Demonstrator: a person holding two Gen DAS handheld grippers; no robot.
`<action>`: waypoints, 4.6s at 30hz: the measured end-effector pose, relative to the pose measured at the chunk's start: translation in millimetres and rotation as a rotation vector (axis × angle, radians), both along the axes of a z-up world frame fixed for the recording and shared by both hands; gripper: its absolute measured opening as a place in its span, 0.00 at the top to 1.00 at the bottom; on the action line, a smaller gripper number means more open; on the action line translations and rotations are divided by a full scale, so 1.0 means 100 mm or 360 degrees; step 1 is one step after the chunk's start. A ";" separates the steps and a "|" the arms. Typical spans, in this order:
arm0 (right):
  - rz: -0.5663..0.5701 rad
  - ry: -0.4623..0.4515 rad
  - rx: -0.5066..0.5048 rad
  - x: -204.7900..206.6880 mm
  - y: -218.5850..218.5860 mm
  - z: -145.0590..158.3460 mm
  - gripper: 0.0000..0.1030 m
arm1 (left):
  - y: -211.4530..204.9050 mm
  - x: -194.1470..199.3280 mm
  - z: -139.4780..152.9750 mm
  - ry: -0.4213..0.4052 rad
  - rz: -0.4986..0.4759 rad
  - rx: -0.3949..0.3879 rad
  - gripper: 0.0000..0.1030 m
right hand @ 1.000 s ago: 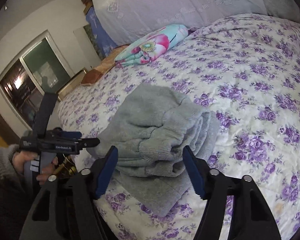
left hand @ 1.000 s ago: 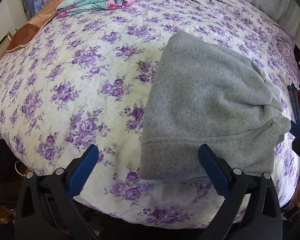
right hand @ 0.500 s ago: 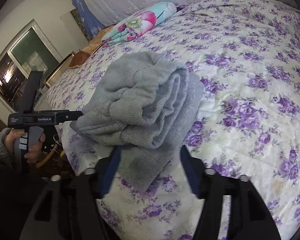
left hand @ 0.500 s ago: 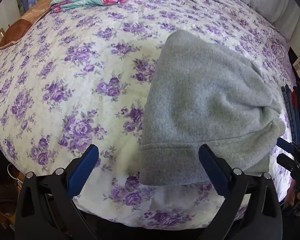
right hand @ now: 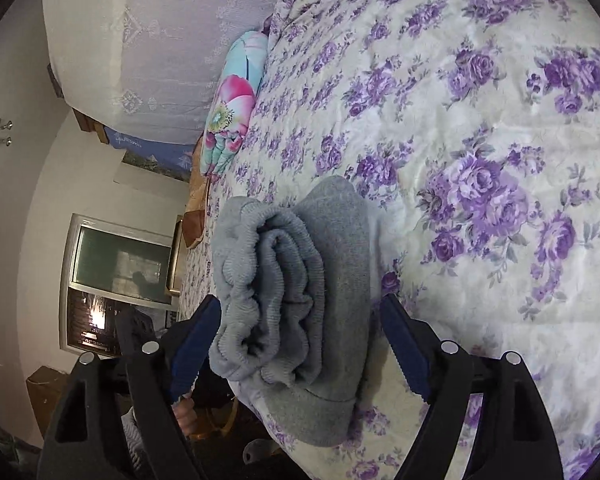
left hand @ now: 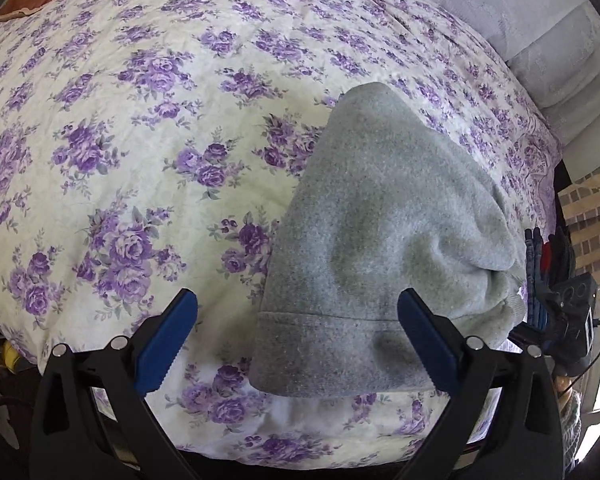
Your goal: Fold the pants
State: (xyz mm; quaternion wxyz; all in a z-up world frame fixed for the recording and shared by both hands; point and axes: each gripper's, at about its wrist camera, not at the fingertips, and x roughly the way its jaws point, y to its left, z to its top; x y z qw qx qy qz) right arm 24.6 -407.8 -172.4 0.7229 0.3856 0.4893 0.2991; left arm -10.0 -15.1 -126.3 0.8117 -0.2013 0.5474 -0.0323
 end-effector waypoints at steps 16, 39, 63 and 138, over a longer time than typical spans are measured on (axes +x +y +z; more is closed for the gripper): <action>-0.0116 0.0064 -0.0060 0.06 0.39 -0.19 0.13 | 0.07 0.20 -0.49 0.0067 -0.0246 -0.0341 0.04; -0.0151 -0.0069 -0.0271 -0.03 0.51 -0.14 0.04 | -0.13 0.39 -0.43 0.0023 -0.0630 -0.0247 0.06; -0.0149 -0.0323 -0.0611 -0.17 0.80 0.30 0.50 | -0.34 0.35 -0.04 -0.0146 -0.0752 0.0074 0.63; -0.0341 -0.0684 -0.0631 -0.09 0.58 1.53 0.51 | -0.54 0.76 1.27 -0.0662 -0.0831 0.0039 0.69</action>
